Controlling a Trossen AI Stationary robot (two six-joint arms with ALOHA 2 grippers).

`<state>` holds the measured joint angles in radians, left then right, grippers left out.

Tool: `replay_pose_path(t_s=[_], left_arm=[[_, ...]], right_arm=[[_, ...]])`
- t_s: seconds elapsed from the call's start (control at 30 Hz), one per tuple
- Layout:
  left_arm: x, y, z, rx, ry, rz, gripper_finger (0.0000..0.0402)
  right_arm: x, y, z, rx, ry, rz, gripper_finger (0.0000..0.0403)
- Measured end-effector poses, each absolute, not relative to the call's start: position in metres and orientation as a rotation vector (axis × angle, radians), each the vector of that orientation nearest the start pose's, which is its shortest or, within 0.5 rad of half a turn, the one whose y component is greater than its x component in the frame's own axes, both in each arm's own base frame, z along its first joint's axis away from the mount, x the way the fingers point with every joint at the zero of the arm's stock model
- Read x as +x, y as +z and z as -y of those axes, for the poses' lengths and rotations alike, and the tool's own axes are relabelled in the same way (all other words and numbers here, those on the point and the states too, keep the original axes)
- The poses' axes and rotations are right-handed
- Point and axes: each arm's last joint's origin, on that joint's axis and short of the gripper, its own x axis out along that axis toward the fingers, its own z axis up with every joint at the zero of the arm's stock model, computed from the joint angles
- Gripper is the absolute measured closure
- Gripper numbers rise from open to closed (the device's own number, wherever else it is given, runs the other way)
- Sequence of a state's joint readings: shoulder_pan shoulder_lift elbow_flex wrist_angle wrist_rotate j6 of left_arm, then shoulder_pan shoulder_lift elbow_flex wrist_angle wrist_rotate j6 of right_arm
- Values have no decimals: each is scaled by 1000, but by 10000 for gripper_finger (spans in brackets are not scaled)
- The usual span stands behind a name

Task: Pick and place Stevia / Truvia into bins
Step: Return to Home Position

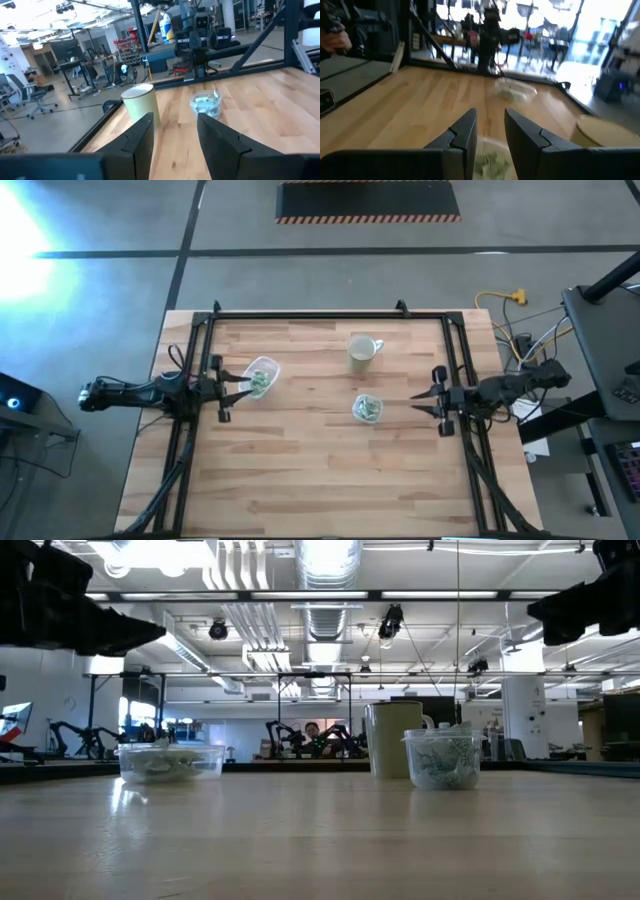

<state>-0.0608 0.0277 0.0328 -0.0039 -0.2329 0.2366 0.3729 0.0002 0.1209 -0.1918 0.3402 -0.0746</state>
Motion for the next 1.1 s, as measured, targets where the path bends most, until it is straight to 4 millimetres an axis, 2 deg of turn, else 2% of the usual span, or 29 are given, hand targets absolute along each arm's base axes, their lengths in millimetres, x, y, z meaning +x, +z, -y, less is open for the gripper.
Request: replay_pose_path(t_s=[0.13, 0.23, 0.37, 0.47, 0.8, 1.1], left_arm=[[97, 171, -1, 221, 172, -12, 267], [98, 172, -1, 231, 174, 1, 267], [98, 171, -1, 237, 174, 6, 267], [98, 170, -1, 234, 172, 20, 267], [98, 171, 0, 234, 140, 33, 267], [98, 170, 0, 237, 143, 22, 267]], right_arm=[[92, 173, -27, -144, 77, 47, 312], [92, 176, -26, -145, 100, 90, 315], [91, 180, -28, -153, 245, 127, 321], [92, 181, -27, -157, 286, 141, 324], [96, 176, -10, -149, 118, 105, 326], [97, 171, 0, -135, 92, 49, 327]])
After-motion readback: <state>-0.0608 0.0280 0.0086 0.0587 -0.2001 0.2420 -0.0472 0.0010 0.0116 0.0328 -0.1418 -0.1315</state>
